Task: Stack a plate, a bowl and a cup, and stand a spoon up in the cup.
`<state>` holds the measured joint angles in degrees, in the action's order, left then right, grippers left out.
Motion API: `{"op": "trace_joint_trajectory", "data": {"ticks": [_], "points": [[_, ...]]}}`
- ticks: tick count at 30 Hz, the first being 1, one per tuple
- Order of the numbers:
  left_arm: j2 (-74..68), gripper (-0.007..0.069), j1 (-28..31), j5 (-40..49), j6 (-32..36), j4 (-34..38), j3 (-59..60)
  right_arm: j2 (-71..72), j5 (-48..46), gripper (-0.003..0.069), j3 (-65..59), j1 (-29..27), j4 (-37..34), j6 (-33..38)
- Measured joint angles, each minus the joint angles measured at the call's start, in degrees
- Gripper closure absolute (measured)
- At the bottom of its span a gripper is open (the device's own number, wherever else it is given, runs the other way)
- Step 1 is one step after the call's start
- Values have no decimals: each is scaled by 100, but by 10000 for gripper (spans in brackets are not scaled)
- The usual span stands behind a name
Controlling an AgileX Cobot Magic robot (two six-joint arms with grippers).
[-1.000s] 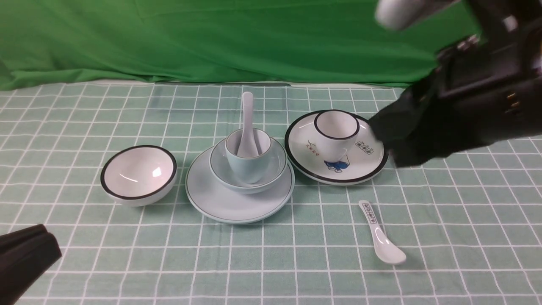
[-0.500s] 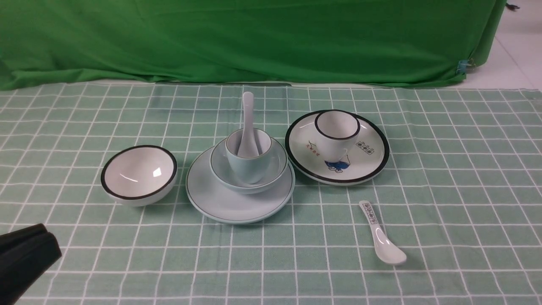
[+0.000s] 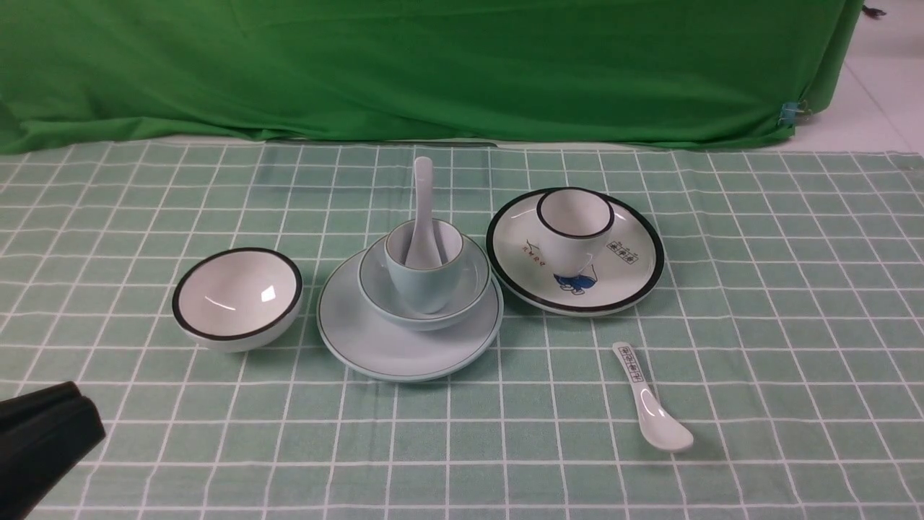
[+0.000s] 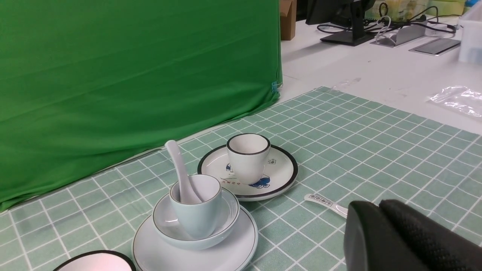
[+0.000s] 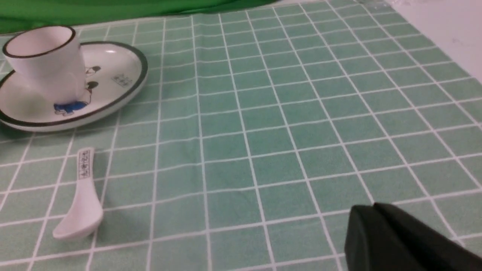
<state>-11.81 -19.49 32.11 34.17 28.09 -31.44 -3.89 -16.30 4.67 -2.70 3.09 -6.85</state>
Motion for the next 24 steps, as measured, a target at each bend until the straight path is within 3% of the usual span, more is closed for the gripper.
{"op": "trace_joint_trajectory", "data": {"ticks": [24], "points": [[0,608,0,19,0,-99,0,380,119,643,-502,21,-118,825]]}}
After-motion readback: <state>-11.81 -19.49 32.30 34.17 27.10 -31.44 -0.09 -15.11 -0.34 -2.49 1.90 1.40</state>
